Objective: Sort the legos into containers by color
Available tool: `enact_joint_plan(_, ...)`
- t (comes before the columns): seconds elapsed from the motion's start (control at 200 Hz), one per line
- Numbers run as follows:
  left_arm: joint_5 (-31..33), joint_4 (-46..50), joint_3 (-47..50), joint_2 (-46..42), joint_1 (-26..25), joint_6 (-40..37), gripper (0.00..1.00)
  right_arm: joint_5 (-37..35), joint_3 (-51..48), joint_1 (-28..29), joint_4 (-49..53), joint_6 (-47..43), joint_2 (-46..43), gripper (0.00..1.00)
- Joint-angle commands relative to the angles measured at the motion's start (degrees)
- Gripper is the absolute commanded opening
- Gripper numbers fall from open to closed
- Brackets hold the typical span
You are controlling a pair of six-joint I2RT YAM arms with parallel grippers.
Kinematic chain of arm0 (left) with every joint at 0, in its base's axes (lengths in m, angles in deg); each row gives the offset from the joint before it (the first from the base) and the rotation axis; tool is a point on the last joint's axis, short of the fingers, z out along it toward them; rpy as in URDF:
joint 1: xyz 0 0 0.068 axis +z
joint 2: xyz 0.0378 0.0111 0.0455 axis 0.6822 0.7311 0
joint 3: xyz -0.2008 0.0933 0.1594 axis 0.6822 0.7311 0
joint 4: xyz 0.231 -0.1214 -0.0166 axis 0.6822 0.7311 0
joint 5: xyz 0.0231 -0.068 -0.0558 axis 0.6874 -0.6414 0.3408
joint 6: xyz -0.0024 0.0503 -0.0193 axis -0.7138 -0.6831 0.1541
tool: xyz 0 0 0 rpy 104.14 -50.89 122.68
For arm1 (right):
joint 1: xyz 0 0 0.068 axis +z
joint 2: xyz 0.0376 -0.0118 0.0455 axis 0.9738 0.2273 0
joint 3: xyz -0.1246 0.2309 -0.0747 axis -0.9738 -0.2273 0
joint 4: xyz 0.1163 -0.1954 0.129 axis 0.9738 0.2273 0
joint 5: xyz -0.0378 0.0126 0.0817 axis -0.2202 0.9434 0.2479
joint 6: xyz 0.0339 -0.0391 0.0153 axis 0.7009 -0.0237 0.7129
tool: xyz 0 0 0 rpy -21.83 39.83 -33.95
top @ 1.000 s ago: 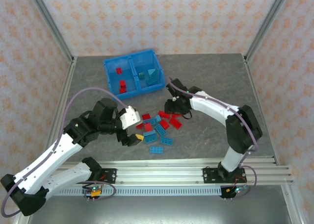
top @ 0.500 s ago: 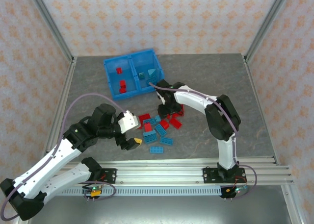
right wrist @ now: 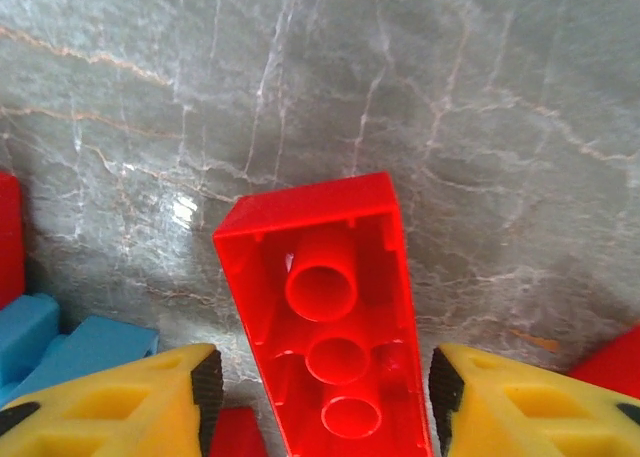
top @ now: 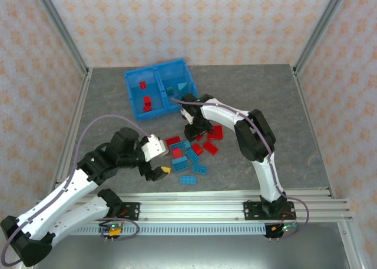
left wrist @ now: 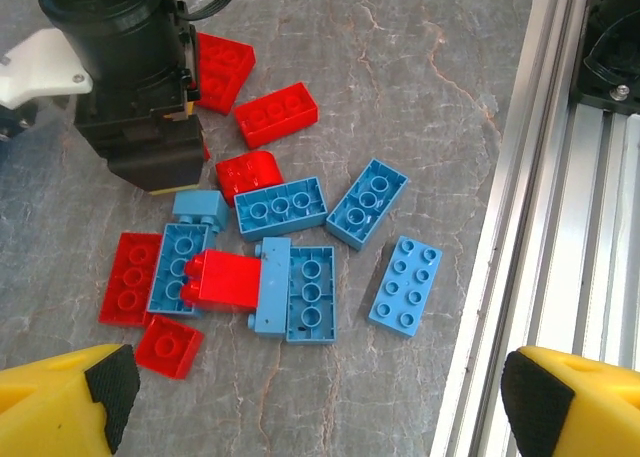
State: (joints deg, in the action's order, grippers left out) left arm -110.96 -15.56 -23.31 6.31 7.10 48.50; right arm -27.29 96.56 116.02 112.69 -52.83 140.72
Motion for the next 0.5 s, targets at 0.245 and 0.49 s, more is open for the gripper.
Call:
enact_joint_plan(0.245,2.7,-2.7,0.5,-1.0,-0.3,0.9,0.97,1.7,3.8,-1.4,1.3,1.8,3.0,0.41)
enact_joint_plan(0.49,4.0,-5.8,1.5,-5.3,-0.3,1.7,0.99,1.6,-2.3,-2.2,-7.6,9.2,-13.7,0.29)
